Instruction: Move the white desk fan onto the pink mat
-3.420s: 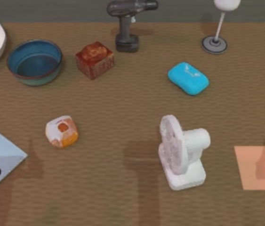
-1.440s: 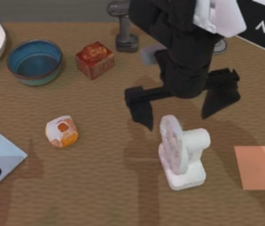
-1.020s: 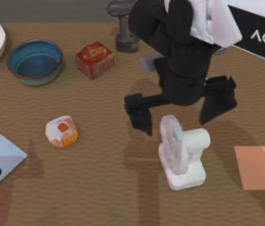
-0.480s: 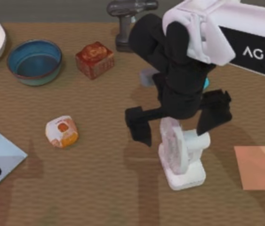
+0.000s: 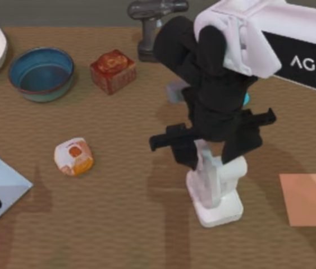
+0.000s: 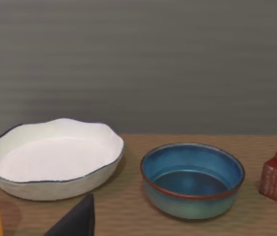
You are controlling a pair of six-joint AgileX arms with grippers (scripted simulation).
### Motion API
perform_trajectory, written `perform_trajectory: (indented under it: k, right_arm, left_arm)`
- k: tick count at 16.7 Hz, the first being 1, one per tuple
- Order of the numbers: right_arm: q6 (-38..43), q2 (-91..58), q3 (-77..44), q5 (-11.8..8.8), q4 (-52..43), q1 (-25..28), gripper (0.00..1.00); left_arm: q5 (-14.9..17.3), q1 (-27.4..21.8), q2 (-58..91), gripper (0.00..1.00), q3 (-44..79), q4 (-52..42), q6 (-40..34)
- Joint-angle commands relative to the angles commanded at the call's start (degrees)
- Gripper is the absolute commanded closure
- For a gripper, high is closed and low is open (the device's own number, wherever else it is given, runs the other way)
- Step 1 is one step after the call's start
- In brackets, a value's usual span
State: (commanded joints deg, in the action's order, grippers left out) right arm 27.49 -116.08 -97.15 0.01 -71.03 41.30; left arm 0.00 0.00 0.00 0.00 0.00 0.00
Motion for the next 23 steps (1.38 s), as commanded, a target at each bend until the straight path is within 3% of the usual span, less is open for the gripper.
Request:
perform_trajectory:
  k: [4,5,14,23]
  right_arm:
    - [0.00,0.00,0.00,0.00,0.00,0.00,0.98]
    - [0.00,0.00,0.00,0.00,0.00,0.00,1.00]
    - [-0.02,0.59,-0.24,0.05,-0.18,-0.15,1.00]
    - [-0.11,0.38,-11.74,0.06,-11.43,0.28,1.00]
  left_arm:
    - [0.00,0.00,0.00,0.00,0.00,0.00,0.00]
    - [0.00,0.00,0.00,0.00,0.00,0.00,0.00]
    - [0.00,0.00,0.00,0.00,0.00,0.00,0.00]
    - [0.00,0.00,0.00,0.00,0.00,0.00,0.00]
